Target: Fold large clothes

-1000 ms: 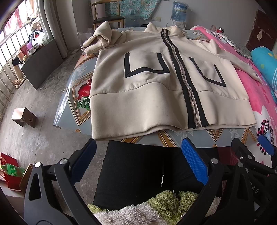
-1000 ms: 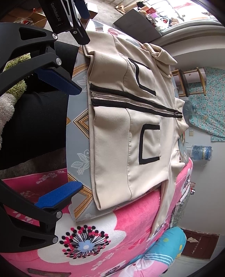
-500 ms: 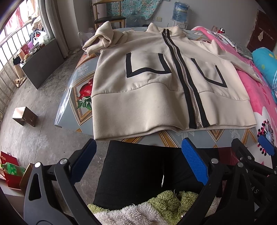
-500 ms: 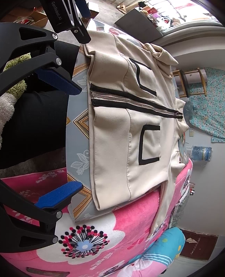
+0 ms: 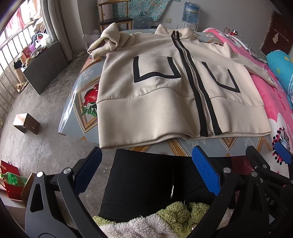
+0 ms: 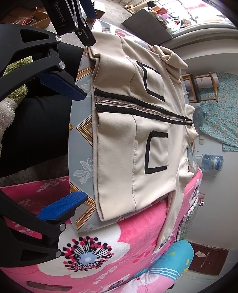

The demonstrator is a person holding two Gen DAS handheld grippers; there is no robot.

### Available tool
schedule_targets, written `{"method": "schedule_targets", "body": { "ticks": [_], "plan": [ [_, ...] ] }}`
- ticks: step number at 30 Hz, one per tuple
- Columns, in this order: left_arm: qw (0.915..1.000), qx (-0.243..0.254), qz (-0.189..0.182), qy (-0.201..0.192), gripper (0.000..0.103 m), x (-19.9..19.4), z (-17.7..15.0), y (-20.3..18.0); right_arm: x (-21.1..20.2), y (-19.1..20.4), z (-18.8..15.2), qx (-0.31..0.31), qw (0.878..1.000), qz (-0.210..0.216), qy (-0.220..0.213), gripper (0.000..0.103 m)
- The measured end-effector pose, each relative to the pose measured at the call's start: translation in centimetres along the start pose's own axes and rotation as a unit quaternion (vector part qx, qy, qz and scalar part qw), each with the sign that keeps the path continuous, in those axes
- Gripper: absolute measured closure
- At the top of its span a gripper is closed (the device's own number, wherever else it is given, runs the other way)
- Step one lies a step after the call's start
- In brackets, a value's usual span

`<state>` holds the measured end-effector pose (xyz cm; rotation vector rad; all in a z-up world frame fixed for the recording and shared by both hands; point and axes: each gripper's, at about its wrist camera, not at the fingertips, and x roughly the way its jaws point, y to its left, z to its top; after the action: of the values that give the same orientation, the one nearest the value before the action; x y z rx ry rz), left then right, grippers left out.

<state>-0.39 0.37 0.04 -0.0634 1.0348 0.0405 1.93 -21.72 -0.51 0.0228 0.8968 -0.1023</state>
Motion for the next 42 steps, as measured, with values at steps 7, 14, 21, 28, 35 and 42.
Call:
{"method": "schedule_targets", "body": {
  "ticks": [7,14,21,28,35,42],
  "plan": [
    [1.0000,0.000,-0.001,0.000,0.008,0.00,0.00,0.03,-0.25,0.10,0.06,-0.003,1.000,-0.002,-0.003,0.006],
    [1.0000,0.000,0.000,0.000,0.008,0.00,0.00,0.04,-0.32,0.20,0.03,-0.004,1.000,-0.004,-0.004,0.006],
    [1.0000,-0.001,0.001,0.001,0.008,0.02,0.32,0.40,-0.32,0.18,0.12,-0.002,1.000,-0.002,-0.008,0.006],
    [1.0000,-0.002,0.007,-0.001,0.008,0.04,0.71,0.91,-0.41,0.32,0.47,-0.005,1.000,-0.002,-0.013,0.006],
    [0.9999,-0.003,0.011,-0.002,0.008,0.09,0.46,0.83,-0.44,0.38,0.50,-0.004,1.000,-0.004,-0.015,0.006],
    [0.9999,-0.003,0.012,-0.002,0.008,0.13,0.50,0.93,-0.43,0.40,0.64,-0.004,1.000,-0.006,-0.018,0.006]
  ]
}}
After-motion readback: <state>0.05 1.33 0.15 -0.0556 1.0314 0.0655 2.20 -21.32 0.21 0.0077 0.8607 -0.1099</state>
